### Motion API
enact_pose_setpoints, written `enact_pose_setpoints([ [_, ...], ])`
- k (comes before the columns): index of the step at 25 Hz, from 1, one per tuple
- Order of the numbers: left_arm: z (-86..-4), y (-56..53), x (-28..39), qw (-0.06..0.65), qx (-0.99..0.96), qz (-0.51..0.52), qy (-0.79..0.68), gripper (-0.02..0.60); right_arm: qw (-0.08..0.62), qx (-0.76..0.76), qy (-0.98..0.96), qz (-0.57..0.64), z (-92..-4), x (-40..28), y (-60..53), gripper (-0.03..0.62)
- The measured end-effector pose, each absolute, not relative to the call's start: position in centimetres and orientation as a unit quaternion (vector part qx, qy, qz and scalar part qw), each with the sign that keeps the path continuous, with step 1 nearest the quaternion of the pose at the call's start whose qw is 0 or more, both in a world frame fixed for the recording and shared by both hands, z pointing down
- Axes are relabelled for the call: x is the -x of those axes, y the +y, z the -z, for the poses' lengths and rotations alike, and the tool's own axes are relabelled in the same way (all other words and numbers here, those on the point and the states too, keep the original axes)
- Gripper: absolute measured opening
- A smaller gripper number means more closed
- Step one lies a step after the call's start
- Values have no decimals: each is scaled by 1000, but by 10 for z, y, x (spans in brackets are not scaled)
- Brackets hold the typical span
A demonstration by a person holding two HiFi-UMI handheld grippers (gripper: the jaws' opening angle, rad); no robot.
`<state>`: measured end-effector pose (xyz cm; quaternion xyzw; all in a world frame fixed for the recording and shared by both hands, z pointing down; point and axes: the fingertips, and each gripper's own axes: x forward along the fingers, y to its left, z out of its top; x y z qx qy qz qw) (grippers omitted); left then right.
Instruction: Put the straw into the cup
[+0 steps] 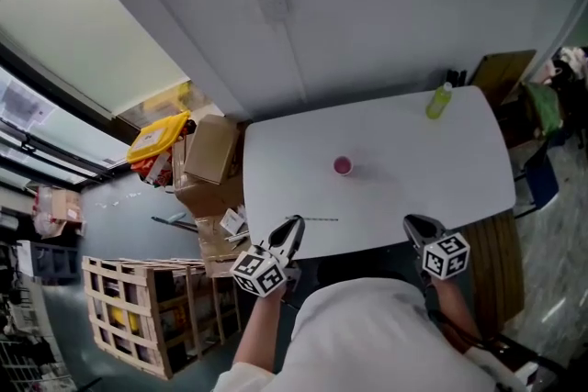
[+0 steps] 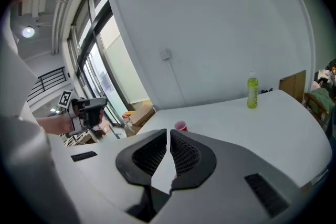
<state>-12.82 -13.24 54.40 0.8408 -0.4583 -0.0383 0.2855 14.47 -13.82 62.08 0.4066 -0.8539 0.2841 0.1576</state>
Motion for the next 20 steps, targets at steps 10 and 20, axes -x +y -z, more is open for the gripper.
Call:
enact_pose_setpoints([
  [10, -545, -190, 91, 256, -833, 16, -491, 23, 166, -372, -863, -298, -632, -179, -175, 44],
  [20, -566, -233, 74, 254, -843, -29, -474, 23, 172, -376, -853, -317, -650, -181, -197, 43],
])
